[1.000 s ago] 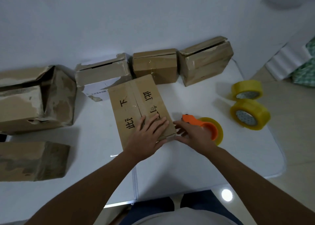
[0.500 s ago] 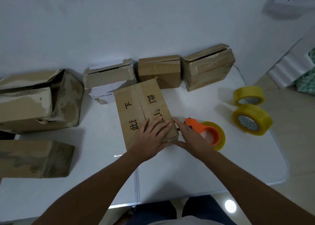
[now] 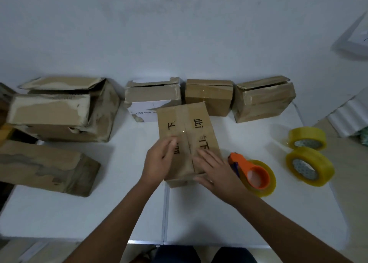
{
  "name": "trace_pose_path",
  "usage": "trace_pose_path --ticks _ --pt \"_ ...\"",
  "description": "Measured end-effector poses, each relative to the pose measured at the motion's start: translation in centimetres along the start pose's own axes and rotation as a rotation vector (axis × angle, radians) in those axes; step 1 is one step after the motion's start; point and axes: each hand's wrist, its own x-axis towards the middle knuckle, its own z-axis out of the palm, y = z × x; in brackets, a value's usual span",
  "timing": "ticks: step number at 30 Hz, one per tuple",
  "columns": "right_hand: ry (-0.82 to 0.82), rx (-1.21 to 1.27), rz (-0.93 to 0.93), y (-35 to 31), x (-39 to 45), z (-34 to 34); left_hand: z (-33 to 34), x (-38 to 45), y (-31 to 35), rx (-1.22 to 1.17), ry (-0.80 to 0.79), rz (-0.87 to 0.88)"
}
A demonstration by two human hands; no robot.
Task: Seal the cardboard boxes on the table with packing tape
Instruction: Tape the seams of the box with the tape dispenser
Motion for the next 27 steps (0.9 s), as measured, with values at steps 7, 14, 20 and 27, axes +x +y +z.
trace_pose_path --ticks 7,14,20,27 --pt "-0.047 -0.313 -0.172 -3.5 4.2 4.2 -3.8 -7.3 -7.0 -0.464 0.117 -0.684" --pt "-0.057 -0.444 -0.054 -3.8 4.8 5.5 -2.6 -9.2 -7.2 -0.890 0.016 -0.777" --pt "-0.049 -0.447 0.025 -5.3 4.8 6.1 -2.4 -8.7 -7.3 -0.802 0.131 -0.752" --pt "-0.046 -0.441 0.031 -5.1 5.0 6.2 -1.1 -6.9 -8.1 -0.684 0.215 -0.718"
